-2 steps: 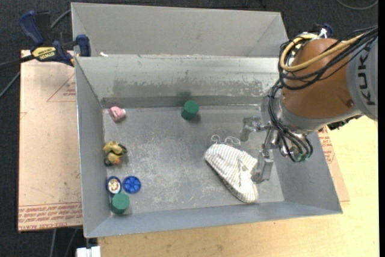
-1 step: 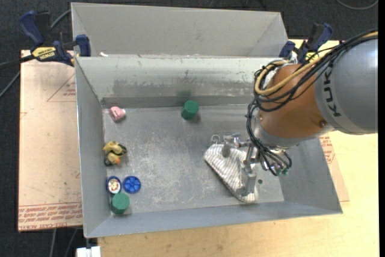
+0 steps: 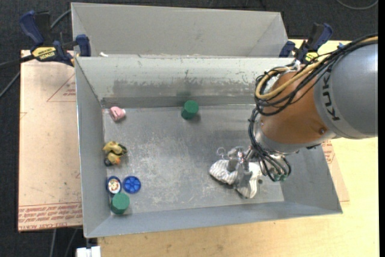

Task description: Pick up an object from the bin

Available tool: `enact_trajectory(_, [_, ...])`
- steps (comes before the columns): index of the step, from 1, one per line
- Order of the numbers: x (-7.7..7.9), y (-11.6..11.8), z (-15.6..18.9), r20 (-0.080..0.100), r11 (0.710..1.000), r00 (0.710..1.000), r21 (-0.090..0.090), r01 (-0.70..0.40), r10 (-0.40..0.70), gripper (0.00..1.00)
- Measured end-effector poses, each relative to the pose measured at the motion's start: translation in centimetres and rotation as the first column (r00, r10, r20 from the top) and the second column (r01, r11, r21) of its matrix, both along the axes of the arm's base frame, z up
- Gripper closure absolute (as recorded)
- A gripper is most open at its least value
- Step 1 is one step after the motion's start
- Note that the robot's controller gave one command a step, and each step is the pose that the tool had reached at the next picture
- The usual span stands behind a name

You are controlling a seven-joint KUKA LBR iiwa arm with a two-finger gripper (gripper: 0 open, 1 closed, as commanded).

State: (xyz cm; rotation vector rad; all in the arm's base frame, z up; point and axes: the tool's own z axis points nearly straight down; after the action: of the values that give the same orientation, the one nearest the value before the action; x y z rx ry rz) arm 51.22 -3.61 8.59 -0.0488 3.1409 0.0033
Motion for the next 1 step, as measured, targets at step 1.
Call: enact_trajectory(1, [-0.15, -0.32, 1.03, 0.002, 0.999, 0.999, -0.001, 0.032, -0.032, 1.0])
